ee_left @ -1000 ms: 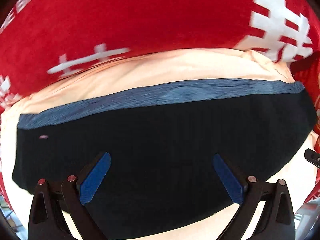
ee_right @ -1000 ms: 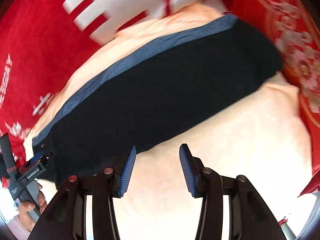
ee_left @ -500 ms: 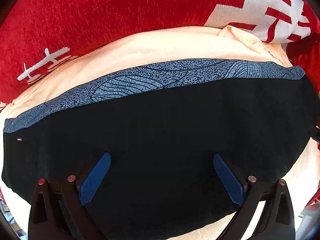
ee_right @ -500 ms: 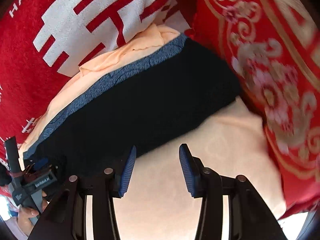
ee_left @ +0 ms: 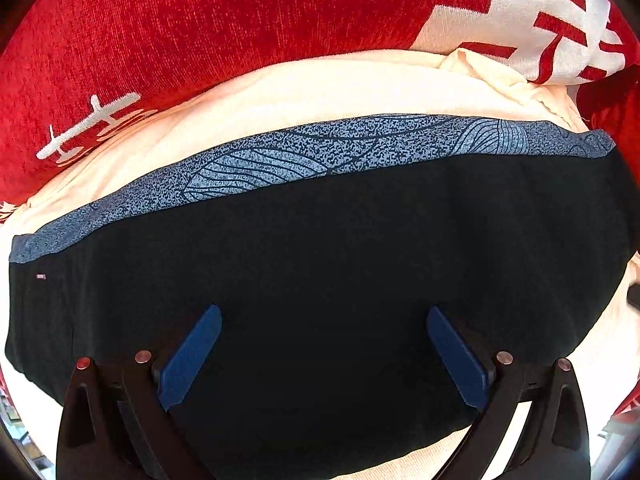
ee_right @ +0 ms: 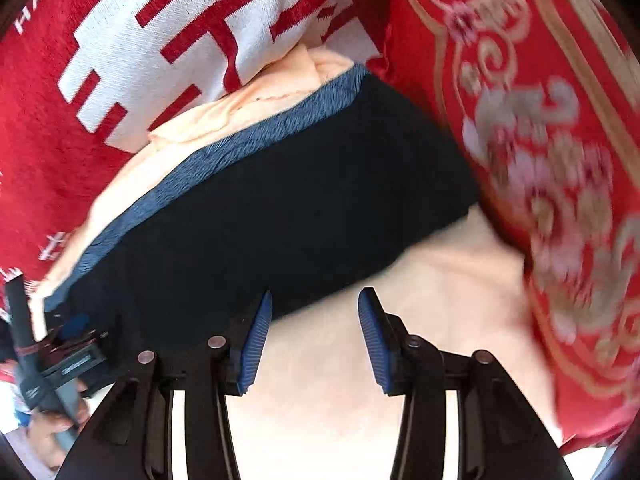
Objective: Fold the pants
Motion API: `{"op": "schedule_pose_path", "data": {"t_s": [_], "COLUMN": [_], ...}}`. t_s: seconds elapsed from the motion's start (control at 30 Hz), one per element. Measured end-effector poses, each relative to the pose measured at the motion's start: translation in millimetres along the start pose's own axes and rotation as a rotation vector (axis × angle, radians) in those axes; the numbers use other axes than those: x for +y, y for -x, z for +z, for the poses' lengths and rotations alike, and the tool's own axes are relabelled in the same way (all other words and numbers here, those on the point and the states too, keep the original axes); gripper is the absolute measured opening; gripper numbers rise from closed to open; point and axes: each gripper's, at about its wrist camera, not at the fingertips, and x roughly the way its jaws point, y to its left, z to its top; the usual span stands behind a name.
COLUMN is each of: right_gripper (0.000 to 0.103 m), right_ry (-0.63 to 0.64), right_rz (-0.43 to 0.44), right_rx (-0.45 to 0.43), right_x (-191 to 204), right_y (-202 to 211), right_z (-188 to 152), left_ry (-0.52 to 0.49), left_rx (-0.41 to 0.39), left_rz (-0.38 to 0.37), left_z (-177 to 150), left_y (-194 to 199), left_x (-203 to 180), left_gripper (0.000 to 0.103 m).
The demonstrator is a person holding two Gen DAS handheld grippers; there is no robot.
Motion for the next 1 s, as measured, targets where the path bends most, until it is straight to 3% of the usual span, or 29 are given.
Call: {"op": "schedule_pose_path", "data": {"t_s": [0.3,0.57,0.83,0.93,1.0], "right_gripper": [0.049,0.049,0.048,0.035,0.034], "right_ry": [-0.171,-0.26,-0.419,-0.454,-0.476], "right_rz": [0.184,0.251,0.311,0.318,0.335], "right_rx": [0.053,0.027,-0.057,-0.089,-0.107], "right_x": [-9,-17,-35,-38,-41], "right_y": [-13,-20,-23,-20,-18], "right_z": [-36,-30,-32,-32,-31], "left_ry": [-0.013,-0.004,-0.009,-0.015,-0.019], "left_rx": [0.001,0.003,-0.001,0.001,-0.001], "left_rz": [0.001,0.006,0.012,0.017,0.021], "left_z": [3,3,4,6,6], "left_y": [2,3,0,0,-1], "left_x": [-3,-5,-7,-10,-11], "left_gripper": [0.103,0.103,0.103,0.103,0.103]}}
